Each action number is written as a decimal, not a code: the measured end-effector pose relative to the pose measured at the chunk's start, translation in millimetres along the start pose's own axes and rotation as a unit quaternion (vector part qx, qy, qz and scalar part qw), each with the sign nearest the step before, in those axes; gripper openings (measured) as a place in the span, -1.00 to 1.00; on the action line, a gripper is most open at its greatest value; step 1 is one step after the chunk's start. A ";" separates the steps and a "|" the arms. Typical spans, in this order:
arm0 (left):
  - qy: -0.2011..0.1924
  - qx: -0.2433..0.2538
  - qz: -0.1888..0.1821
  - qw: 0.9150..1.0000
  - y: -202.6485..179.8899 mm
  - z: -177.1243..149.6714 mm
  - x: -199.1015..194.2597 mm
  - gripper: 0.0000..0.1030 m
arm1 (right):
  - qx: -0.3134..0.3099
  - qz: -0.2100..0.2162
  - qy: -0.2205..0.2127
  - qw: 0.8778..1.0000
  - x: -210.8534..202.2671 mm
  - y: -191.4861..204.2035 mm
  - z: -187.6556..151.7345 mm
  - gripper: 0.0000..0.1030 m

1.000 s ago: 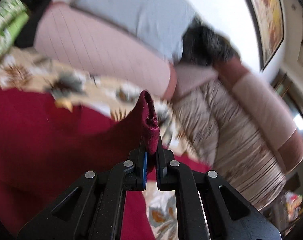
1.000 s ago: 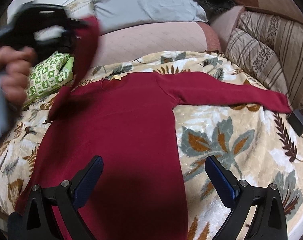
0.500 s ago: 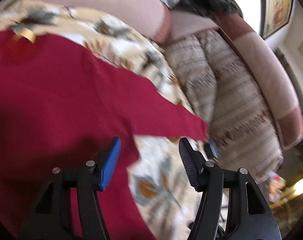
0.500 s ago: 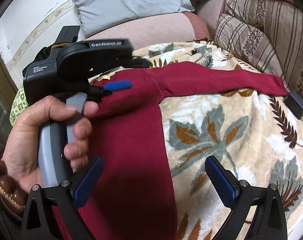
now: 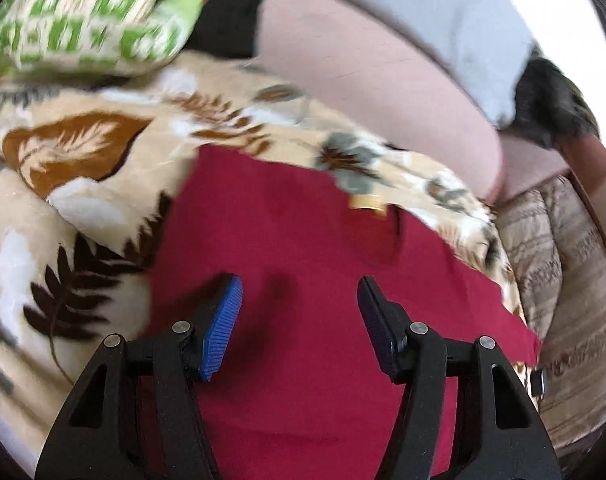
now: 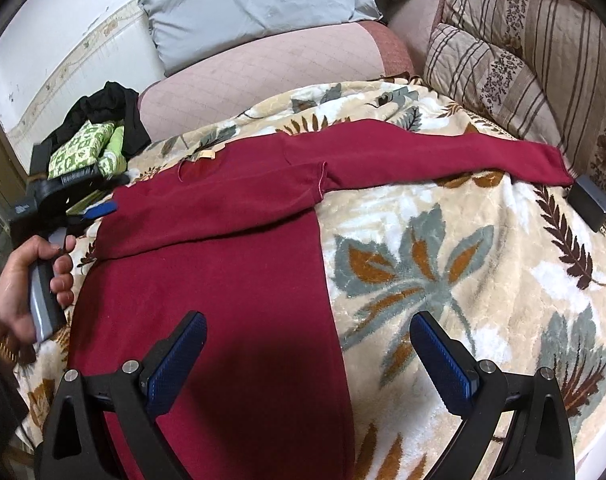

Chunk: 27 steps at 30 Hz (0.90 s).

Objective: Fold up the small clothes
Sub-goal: 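Carry the sleeve across the sweater body toward the other sleeve and release, then grasp the other sleeve cuff with the right gripper and lift it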

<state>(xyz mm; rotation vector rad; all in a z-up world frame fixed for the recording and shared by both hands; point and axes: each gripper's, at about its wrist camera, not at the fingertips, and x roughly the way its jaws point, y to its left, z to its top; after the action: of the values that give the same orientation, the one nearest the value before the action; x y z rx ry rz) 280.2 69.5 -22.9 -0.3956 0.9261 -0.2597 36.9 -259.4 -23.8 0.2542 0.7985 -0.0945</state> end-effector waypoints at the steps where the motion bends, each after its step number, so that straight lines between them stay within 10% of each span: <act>1: 0.005 0.004 0.004 1.000 0.9 3.8 7.1 0.15 | -0.004 -0.001 0.002 1.000 2.1 2.1 -0.3 0.96; 4: 0.015 0.046 0.098 0.994 2.0 12.1 32.1 -0.08 | -0.022 -0.007 0.011 1.000 8.4 9.3 -2.1 0.95; 9: 0.000 0.001 0.115 0.993 46.4 21.4 30.0 -0.77 | -0.028 -0.012 0.013 0.999 10.8 11.2 -3.1 0.95; 16: -0.034 0.004 0.139 0.990 39.4 16.8 -0.4 -0.77 | -0.023 -0.004 0.013 1.000 10.1 10.1 -2.8 0.95; 19: -0.086 0.023 0.120 0.989 22.6 20.6 -17.5 -0.40 | -0.017 -0.006 0.008 1.000 7.5 7.2 -2.4 0.95; 24: 0.030 0.051 0.156 0.986 15.5 25.0 38.2 -0.16 | -0.026 -0.015 0.008 1.000 6.6 9.0 -4.7 0.95; 27: 0.019 0.043 0.138 0.989 21.2 22.3 31.1 -0.16 | -0.030 -0.017 0.005 0.999 7.4 10.7 -4.4 0.95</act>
<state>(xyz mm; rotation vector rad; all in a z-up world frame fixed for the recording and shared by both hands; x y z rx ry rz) 317.4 81.5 -42.6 -0.1808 0.9918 -0.0528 40.8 -247.8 -30.0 0.1838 0.8151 -0.1016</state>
